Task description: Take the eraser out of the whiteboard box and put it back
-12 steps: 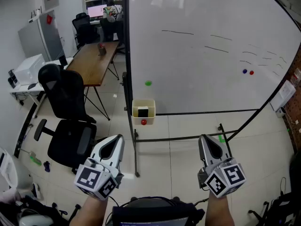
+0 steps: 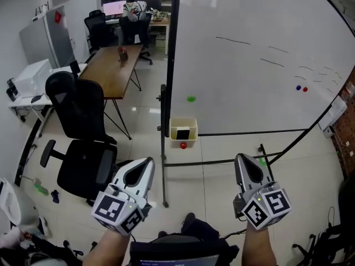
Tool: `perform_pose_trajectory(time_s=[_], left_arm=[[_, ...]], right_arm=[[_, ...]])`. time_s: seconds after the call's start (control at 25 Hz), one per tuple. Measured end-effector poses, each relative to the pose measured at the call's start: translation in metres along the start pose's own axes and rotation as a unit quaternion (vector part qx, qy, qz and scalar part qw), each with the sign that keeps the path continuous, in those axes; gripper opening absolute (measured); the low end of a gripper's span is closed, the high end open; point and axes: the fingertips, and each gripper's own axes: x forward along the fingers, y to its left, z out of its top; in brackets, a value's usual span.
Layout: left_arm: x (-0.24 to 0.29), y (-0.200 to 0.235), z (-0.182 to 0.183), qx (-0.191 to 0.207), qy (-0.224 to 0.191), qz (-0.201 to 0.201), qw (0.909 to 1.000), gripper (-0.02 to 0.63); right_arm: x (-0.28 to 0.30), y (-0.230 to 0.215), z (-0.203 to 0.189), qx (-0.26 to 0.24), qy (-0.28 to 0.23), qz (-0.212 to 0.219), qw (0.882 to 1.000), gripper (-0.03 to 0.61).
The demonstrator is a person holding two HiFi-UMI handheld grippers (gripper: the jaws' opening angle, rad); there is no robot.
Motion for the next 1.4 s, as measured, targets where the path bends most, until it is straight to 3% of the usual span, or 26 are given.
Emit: perform_pose_trajectory(time_s=[0.92,1.12,1.2,1.4], left_arm=[[0.134,0.09,0.031,0.023,0.007,0.074,0.9969,0.034],[0.142,0.126,0.037,0.023,0.012,0.068,0.9974,0.034],[0.144,0.143,0.037,0.02,0.013,0.057,0.9981,0.034],[0.142,0.182,0.044,0.024,0.015,0.021,0.9994,0.034]], right_arm=[[0.168,-0.043,0.004,0.019,0.008,0.109,0.994,0.008],[0.202,-0.025,0.001,0.026,0.01,0.106,0.994,0.011],[0.216,-0.014,0.001,0.02,0.009,0.1,0.995,0.071],[0.247,0.011,-0.004,0.018,0.008,0.058,0.998,0.1]])
